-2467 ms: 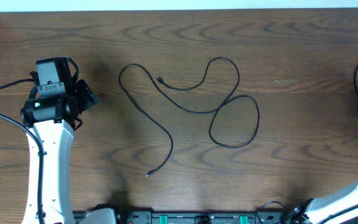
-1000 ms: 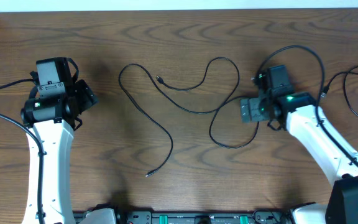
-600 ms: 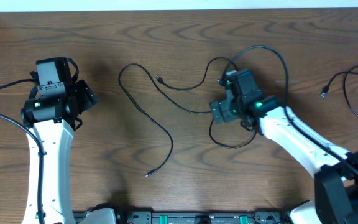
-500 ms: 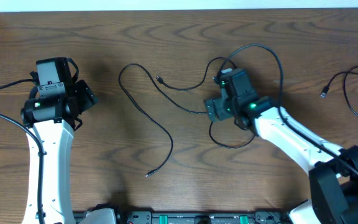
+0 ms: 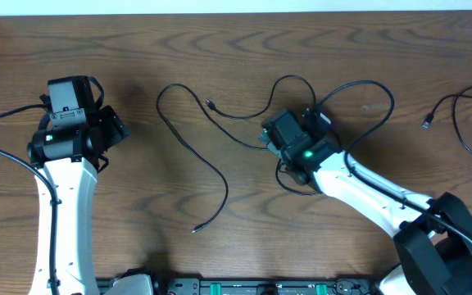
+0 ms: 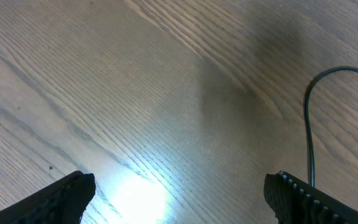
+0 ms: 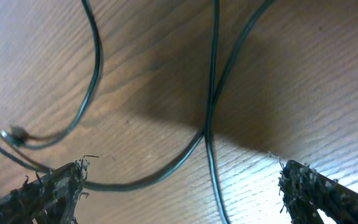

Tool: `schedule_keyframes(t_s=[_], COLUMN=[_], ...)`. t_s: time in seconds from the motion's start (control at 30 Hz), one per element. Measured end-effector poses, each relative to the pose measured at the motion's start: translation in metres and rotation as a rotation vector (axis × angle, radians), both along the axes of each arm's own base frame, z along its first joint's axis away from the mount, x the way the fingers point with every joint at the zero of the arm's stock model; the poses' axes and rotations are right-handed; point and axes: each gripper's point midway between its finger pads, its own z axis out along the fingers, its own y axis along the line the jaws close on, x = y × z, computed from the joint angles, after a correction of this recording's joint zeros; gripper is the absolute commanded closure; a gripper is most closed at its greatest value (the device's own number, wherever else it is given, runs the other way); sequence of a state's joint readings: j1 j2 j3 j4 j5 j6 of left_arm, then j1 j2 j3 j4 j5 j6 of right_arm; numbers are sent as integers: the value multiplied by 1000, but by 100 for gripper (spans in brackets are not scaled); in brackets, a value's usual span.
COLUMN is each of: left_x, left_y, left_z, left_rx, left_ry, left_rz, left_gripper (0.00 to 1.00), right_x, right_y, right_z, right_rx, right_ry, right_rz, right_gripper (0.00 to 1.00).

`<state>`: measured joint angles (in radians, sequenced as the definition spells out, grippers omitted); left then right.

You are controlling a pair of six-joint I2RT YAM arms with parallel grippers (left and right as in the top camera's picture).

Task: Untangle cables

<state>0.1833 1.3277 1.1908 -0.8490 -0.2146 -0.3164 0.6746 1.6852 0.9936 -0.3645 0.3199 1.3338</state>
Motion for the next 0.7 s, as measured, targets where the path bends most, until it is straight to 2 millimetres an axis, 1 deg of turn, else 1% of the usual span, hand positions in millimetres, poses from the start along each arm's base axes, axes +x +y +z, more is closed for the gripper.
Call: schedule_keyframes(t_s=[0.07,0.13,0.27,0.3,0.37,0.43,0.47,0.53,0.57,0.6,0.67,0.7], left_x=[0,0,0,1,1,1,1,1,1,1,1,1], left_y=[0,-1,-1,-2,-2,-2,-2,-3,-3,-3,-4,-4], left_z=[0,0,0,0,0,-1,-1,-1,-1,-1,-1,-1], left_rx=[0,-4,-8,-9,-10,-12,-13,-14,-16,-16,-19,-20], left_ry=[0,-1,-1,-2,-2,-2,-3,-3,-3,-3,-4,-5], left_rz=[0,-2,-4,-5,-6,-6,-7,-8,-9,-9,-11,-11], left_gripper=[8,8,8,8,8,8,8,8,8,8,8,8], right_x=[0,3,8,12,20,25,27,29,30,30,29,29], right_y=[1,2,4,3,9,12,13,14,14,14,13,13], right_z=[-5,-15,-42,-43,-40,-41,-41,-43,-45,-47,-51,-52], right_rx=[1,0,-8,-21,10,18,24,23,24,20,16,13], right_ry=[-1,3,18,-1,-29,-48,-54,-60,-59,-57,-48,-48], right_rz=[-26,-51,-76,-87,-91,-96,-99,-101,-107,-108,-111,-110], right_gripper=[1,1,1,1,2,10,16,33,46,55,69,73])
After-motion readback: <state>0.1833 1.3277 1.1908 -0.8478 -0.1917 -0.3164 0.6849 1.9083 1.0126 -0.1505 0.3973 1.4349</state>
